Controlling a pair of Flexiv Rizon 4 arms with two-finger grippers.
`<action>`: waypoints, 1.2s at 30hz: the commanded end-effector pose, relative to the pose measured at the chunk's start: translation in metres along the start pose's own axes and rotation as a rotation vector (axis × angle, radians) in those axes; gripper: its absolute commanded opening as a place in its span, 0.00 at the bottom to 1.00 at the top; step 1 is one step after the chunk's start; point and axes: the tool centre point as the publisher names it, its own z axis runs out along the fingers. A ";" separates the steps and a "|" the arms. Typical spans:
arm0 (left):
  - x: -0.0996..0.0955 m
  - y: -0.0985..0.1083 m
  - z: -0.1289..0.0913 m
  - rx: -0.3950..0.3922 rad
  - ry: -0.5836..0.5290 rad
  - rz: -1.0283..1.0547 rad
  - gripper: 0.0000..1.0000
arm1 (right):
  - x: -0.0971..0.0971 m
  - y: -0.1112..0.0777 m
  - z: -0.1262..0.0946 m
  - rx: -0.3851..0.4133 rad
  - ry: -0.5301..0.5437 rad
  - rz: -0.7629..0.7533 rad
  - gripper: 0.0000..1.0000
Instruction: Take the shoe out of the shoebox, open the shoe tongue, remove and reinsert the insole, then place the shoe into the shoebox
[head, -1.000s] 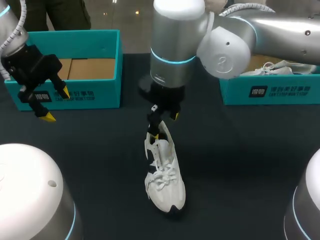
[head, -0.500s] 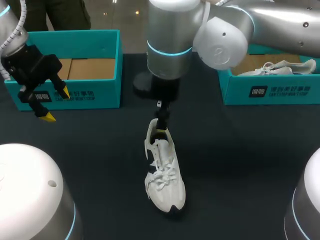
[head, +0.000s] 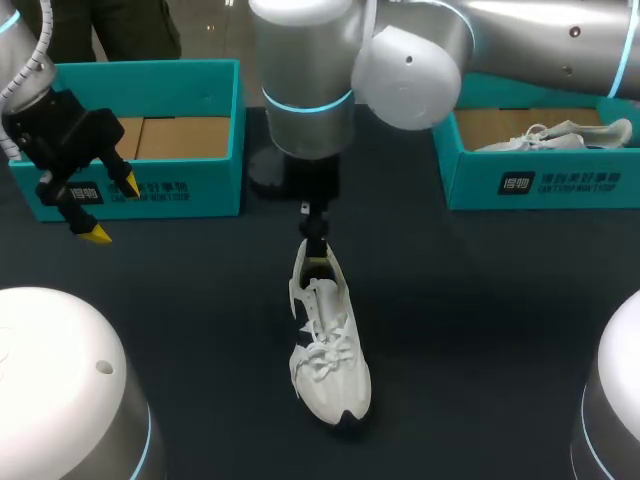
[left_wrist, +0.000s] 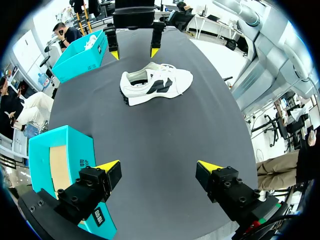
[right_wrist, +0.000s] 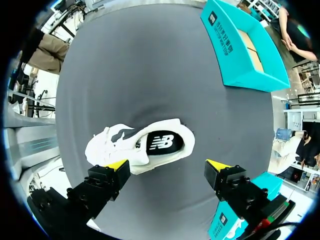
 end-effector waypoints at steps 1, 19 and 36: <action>0.001 0.000 0.000 -0.002 0.000 0.000 1.00 | -0.005 0.007 0.004 -0.008 0.019 -0.054 1.00; 0.001 0.000 0.000 -0.002 0.000 0.000 1.00 | -0.030 0.024 0.038 -0.037 -0.014 -0.103 1.00; 0.001 0.000 0.000 -0.002 0.000 0.000 1.00 | -0.043 0.018 0.080 -0.007 -0.002 -0.089 1.00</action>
